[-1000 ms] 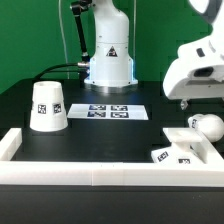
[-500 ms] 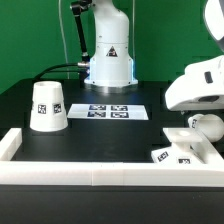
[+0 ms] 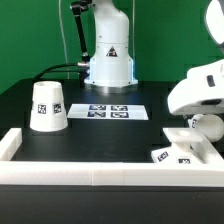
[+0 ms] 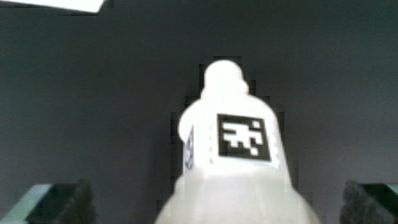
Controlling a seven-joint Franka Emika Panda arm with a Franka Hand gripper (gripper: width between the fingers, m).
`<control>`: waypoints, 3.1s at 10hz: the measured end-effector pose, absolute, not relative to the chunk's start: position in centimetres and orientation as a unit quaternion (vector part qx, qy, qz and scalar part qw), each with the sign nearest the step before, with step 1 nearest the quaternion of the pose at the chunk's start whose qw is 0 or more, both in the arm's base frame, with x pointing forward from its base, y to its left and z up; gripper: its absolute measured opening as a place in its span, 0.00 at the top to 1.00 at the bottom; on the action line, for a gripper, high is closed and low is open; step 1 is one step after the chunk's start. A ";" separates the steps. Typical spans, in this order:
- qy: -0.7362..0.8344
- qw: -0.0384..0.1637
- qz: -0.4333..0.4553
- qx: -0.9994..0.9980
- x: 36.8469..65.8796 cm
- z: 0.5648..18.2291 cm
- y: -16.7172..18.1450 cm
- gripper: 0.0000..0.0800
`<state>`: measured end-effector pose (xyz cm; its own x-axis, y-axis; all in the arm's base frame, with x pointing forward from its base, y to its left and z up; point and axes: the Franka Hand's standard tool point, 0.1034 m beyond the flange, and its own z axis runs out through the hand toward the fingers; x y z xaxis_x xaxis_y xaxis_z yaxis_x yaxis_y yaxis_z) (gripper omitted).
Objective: Assemble lamp
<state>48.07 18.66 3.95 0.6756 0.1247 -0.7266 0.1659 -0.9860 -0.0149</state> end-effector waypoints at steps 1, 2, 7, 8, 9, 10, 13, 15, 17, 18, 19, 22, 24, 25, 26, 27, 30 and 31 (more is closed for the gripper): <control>0.081 0.027 -0.396 0.914 47.8 3.5 18.9 0.13; 0.082 0.027 -0.395 0.915 47.8 3.1 19.1 0.13; 0.081 0.023 -0.391 0.916 47.9 1.7 18.7 0.13; 0.080 0.023 -0.391 0.916 47.9 1.7 18.7 0.13; 0.080 0.023 -0.391 0.916 47.9 1.7 18.7 0.13; 0.081 0.022 -0.392 0.916 47.9 1.6 18.8 0.24; 0.090 0.017 -0.392 0.915 47.9 1.6 18.7 0.28; 0.111 -0.002 -0.397 0.911 47.7 2.4 18.3 0.28; 0.129 -0.016 -0.395 0.909 47.9 5.2 16.7 0.28; 0.134 -0.022 -0.397 0.908 48.0 7.0 15.8 0.28; 0.137 -0.027 -0.402 0.905 48.3 8.7 14.9 0.28; 0.139 -0.035 -0.376 0.915 49.8 10.2 14.2 0.28; 0.138 -0.037 -0.356 0.924 50.5 10.0 14.3 0.28; 0.149 -0.041 -0.314 0.937 51.5 9.6 14.2 0.28; 0.175 -0.051 -0.251 0.951 52.4 9.4 13.4 0.28; 0.183 -0.053 -0.215 0.958 52.7 10.6 12.0 0.28; 0.206 -0.056 -0.106 0.971 54.9 14.2 9.4 0.28; 0.195 -0.054 -0.064 0.977 54.7 14.6 9.0 0.28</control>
Offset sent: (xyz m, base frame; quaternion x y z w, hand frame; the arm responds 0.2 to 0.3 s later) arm 0.0047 0.0066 -0.0160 -0.0035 0.0149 0.0015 0.9999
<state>54.69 8.98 14.61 0.9156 0.3885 -0.1034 0.3747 -0.9179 -0.1306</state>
